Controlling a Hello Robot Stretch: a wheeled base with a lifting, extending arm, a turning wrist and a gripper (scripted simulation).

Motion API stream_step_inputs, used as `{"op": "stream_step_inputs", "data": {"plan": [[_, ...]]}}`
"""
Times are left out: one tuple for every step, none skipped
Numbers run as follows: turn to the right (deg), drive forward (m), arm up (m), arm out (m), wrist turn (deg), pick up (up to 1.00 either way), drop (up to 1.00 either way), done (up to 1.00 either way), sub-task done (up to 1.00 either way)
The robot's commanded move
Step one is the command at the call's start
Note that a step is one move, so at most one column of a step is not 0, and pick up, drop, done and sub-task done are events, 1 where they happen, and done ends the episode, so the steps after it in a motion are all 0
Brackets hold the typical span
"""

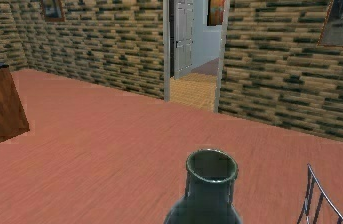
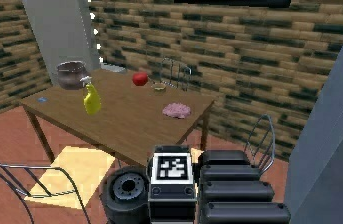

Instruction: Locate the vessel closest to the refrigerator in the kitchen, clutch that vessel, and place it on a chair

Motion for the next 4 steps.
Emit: {"op": "stream_step_inputs", "data": {"plan": [[-6.0,0.00,0.00,0.00,0.0,0.00,0.00,0.00,0.00],[0.0,0.60,0.00,0.00,0.0,0.00,0.00,0.00,0.00],[30.0,0.00,0.00,0.00,0.0,0.00,0.00,0.00,0.00],[0.0,0.20,0.00,0.00,0.0,0.00,0.00,0.00,0.00]]}}
